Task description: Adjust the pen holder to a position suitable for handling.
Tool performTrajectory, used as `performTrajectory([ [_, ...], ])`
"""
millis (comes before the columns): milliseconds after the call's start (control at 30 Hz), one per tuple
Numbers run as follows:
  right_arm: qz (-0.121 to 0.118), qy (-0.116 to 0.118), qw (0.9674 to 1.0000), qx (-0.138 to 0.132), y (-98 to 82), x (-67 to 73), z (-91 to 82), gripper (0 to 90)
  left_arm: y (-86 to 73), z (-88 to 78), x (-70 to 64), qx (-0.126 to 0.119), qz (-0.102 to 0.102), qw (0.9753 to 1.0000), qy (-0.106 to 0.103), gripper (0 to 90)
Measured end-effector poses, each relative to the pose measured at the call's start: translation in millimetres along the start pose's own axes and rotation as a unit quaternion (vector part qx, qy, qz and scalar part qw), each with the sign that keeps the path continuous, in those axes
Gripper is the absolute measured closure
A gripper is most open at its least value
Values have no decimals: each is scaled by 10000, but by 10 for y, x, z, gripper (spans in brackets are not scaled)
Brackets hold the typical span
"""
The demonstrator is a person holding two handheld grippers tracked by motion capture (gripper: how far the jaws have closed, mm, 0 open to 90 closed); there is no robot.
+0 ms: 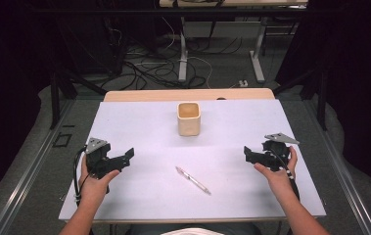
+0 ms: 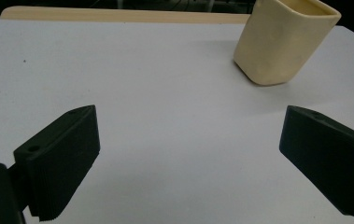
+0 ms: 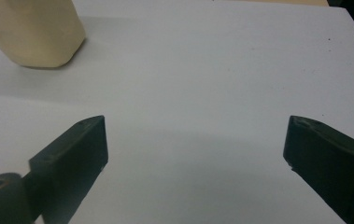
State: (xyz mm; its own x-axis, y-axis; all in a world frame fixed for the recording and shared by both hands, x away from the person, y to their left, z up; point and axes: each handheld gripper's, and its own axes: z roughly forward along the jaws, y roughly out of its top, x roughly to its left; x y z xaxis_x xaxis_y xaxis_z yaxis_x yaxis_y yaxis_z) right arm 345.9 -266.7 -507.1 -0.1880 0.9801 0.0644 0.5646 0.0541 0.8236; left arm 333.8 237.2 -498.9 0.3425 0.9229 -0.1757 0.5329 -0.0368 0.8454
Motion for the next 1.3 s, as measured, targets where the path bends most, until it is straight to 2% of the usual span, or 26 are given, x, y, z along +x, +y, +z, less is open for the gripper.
performTrajectory([
  [300,-104,-92,9999,97,10,65,38,144,-22,8,-22,71,-10,10000,3,48],
  [467,-98,75,9996,246,49,141,63,159,-23,-5,-48,37,12,10000,12,48],
  [567,14,221,9992,320,101,175,54,177,-22,1,-58,22,37,10000,5,48],
  [667,126,331,9988,338,169,201,56,198,-21,3,-59,27,37,10000,7,48],
  [1000,-58,461,9971,602,462,366,108,207,-25,1,-51,31,-4,10000,37,48],
  [1167,41,554,9963,648,670,390,104,209,-27,1,-54,28,7,10000,31,49],
  [1300,93,602,9952,771,818,424,117,283,-30,6,-55,47,-22,10000,22,49],
])
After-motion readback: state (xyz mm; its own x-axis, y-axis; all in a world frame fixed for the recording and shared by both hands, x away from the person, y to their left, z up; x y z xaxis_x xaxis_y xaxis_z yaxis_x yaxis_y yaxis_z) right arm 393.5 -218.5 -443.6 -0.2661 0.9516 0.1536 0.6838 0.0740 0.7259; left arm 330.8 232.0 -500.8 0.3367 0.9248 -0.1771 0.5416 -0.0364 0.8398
